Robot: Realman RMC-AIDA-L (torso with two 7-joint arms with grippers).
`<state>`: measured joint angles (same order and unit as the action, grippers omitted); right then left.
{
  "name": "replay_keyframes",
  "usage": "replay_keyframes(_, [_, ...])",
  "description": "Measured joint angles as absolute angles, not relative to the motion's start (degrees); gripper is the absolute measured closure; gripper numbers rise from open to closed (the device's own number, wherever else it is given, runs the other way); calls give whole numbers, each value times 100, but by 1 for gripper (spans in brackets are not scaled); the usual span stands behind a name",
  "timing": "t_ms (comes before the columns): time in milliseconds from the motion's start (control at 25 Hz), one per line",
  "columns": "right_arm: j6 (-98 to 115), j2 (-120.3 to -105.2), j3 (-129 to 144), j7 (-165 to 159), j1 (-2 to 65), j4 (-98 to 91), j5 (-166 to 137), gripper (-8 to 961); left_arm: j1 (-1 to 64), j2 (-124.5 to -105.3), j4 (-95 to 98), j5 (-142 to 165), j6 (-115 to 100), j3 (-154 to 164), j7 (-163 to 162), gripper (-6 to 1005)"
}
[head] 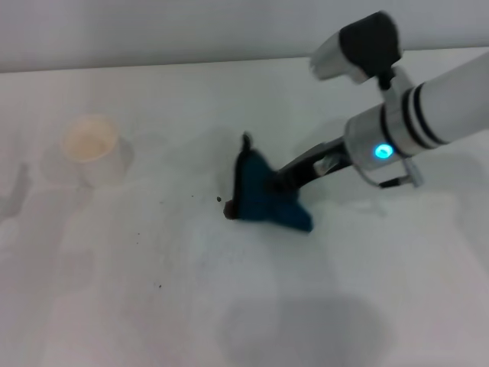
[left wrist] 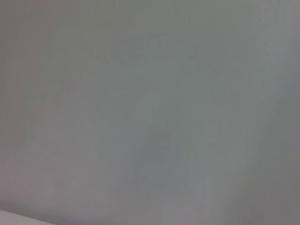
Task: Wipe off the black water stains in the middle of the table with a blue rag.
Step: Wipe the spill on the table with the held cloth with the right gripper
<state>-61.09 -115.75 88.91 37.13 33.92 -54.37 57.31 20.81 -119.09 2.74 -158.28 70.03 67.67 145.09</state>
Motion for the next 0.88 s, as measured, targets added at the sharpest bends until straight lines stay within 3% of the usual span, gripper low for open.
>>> replay_keyframes(360, [-5197, -11617, 10269, 3950, 3800, -4704, 6493, 883, 2232, -11902, 279, -15802, 6779, 6788, 14442, 122])
replay_keyframes(880, [-3345, -11573, 10607, 4000, 3792, -4333, 6823, 886, 2262, -11898, 339, -15793, 6701, 6795, 14361, 121])
